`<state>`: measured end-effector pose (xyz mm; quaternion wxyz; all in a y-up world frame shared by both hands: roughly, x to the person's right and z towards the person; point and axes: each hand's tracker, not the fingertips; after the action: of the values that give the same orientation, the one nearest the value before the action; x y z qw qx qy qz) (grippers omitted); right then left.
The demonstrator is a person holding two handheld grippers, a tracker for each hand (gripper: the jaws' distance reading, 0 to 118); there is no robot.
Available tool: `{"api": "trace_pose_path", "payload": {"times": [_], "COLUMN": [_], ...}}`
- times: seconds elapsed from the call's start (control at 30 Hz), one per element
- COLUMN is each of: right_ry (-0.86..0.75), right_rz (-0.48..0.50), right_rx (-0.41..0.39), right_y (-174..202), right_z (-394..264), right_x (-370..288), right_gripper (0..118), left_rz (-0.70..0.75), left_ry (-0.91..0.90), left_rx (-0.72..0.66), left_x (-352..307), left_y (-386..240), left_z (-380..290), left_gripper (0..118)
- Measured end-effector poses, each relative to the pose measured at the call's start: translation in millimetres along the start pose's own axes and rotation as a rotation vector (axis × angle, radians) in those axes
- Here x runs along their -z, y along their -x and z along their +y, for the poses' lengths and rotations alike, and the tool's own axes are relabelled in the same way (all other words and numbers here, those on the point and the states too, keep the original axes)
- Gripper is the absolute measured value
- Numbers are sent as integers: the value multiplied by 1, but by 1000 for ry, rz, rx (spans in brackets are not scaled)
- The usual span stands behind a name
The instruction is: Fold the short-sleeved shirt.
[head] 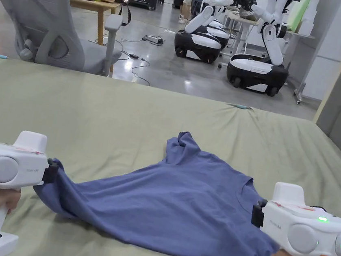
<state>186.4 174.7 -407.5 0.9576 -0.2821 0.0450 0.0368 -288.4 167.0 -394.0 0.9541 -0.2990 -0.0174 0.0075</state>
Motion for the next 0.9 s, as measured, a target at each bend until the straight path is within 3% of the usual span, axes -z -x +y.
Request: {"api": "trace_pose_path", "payload": {"times": [0.1, 0.13, 0.2, 0.23, 0.33, 0.43, 0.6, 0.67, 0.7, 0.77, 0.8, 0.83, 0.9], "right_ry": [-15, -15, 24, 63, 120, 204, 342, 373, 406, 518, 517, 519, 486], "right_rz": [38, 46, 79, 70, 77, 165, 180, 158, 133, 97, 188, 160, 97], "right_rx": [-16, -30, -79, -93, -206, -235, -352, -390, -403, -439, -335, -302, -376], "right_y": [-6, -8, -11, -9, -2, 5, 23, 29, 30, 32, 31, 33, 40], "right_z": [47, 62, 94, 106, 141, 160, 163, 158, 155, 149, 149, 154, 155], "right_x": [32, 45, 80, 98, 166, 241, 349, 372, 383, 398, 399, 395, 391], "right_gripper": [2, 18, 73, 92, 91, 93, 93, 87, 78, 49, 39, 4, 2], "left_rz": [-5, -11, -31, -40, -55, -65, -83, -77, -81, -104, -103, -99, -85], "left_ry": [-22, -28, -40, -53, -75, -79, -69, -67, -66, -64, -63, -62, -64], "left_rx": [11, 13, 5, 2, -10, -48, -40, -32, -35, -57, -55, -49, -35], "left_x": [1, 3, 15, 21, 45, 65, 103, 114, 120, 128, 130, 131, 125], "left_y": [-14, -17, -20, -21, -24, -24, -25, -23, -19, -13, -12, -11, -17], "left_z": [16, 18, 26, 27, 35, 38, 38, 35, 34, 34, 34, 35, 36], "left_gripper": [1, 1, 1, 1, 1, 1, 1, 1, 1, 1, 1, 1, 1]}}
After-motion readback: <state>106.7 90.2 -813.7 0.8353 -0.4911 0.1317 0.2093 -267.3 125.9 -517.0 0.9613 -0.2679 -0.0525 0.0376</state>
